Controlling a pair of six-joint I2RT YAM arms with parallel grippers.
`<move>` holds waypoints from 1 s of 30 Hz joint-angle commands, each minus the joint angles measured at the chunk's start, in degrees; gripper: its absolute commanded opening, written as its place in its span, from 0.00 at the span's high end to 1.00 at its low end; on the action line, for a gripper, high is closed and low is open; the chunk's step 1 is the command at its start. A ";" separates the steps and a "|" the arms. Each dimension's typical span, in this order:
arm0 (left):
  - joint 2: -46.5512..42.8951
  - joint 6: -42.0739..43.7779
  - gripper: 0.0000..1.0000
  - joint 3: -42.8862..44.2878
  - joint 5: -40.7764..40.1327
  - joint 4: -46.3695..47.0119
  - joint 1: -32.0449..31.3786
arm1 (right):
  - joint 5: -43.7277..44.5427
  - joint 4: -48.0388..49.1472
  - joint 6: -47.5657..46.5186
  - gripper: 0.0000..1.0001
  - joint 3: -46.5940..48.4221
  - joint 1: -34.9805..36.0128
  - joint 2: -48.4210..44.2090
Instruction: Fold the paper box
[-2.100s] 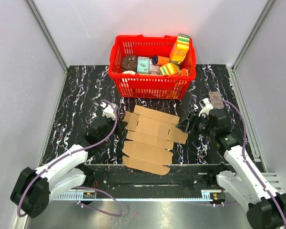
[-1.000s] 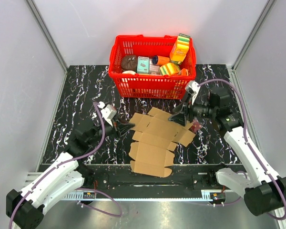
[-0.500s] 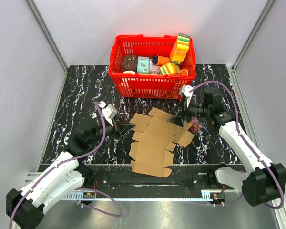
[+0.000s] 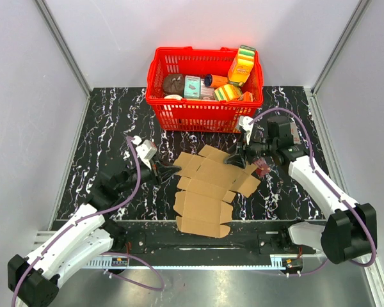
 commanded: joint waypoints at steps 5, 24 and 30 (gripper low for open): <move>-1.61 0.82 1.00 1.99 0.06 2.46 -0.16 | -4.21 0.79 -0.47 0.53 1.86 0.27 2.09; -0.47 1.35 1.00 1.99 -6.09 1.59 -0.07 | -7.99 0.78 4.36 0.92 3.18 0.19 2.89; 1.03 1.35 0.85 2.08 -7.32 1.50 -0.07 | -6.67 1.31 8.13 1.00 3.45 0.19 1.83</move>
